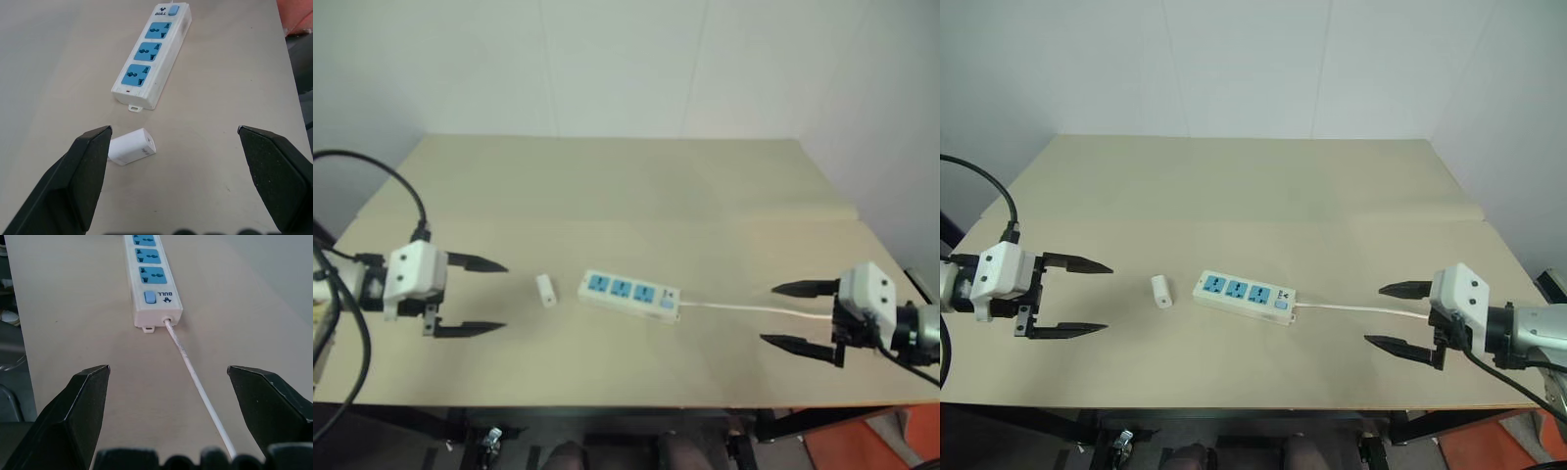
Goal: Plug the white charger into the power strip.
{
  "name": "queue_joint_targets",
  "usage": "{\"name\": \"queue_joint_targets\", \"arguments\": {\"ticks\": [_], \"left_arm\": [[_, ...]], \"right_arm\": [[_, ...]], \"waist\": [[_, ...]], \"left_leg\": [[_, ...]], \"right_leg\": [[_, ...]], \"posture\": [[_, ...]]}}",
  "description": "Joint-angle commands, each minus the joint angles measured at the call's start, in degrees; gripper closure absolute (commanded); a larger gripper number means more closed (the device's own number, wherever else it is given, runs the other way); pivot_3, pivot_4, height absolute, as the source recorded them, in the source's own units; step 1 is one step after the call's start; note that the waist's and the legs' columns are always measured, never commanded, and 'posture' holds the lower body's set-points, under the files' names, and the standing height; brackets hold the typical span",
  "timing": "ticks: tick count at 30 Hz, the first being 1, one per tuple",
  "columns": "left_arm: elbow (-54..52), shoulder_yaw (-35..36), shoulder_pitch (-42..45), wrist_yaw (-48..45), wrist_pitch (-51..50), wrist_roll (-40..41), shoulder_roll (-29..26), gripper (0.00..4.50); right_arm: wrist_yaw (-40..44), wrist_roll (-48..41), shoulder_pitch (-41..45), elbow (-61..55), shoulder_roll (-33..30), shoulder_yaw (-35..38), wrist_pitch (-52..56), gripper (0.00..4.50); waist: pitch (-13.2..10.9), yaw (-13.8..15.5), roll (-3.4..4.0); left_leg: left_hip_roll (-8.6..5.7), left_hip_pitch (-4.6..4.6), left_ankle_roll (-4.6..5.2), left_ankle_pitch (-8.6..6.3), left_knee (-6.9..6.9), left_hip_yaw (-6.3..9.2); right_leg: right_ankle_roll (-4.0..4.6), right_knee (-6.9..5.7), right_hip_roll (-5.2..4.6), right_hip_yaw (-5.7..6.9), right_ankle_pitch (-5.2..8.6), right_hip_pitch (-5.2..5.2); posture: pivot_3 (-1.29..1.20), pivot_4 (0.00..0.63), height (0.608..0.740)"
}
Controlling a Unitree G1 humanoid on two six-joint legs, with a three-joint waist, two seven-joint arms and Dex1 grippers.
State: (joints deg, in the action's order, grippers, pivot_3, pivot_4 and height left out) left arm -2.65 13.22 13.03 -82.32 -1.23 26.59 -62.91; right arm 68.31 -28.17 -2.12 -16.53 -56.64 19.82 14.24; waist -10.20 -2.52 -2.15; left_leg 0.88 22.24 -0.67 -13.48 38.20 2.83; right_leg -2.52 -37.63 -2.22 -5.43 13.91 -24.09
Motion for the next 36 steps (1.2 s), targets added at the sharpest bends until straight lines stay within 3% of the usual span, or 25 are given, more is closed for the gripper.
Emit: {"name": "queue_joint_targets", "arguments": {"ticks": [1,29,36], "left_arm": [[-2.4,0.7,0.5,0.8,0.4,0.1,0.3,0.0],[-3.2,1.2,2.1,0.7,-0.6,1.3,2.0,0.0],[-2.9,1.1,2.7,0.7,-0.7,1.2,2.1,0.0]], "right_arm": [[-0.6,-0.2,-0.3,-1.6,-0.5,2.4,0.1,0.02],[0.2,1.0,-1.4,-0.1,0.3,1.2,-4.5,0.02],[-0.4,-0.2,4.6,3.6,4.3,-4.2,-3.6,0.02]], "waist": [[0.0,0.0,0.0],[0.0,-0.1,0.0],[0.0,-0.2,-0.01]], "left_leg": [[0.0,0.01,0.0,0.0,0.0,0.0],[0.0,-0.01,0.0,0.0,0.0,-0.01],[0.01,-0.03,0.0,0.0,0.0,-0.01]], "right_leg": [[0.0,0.0,0.0,0.0,0.0,0.0],[0.0,-0.01,0.0,-0.01,0.0,0.01],[0.0,0.01,0.01,-0.01,0.0,0.02]], "posture": [[0.0,0.15,0.74],[0.0,0.15,0.74],[0.0,0.15,0.74]]}}
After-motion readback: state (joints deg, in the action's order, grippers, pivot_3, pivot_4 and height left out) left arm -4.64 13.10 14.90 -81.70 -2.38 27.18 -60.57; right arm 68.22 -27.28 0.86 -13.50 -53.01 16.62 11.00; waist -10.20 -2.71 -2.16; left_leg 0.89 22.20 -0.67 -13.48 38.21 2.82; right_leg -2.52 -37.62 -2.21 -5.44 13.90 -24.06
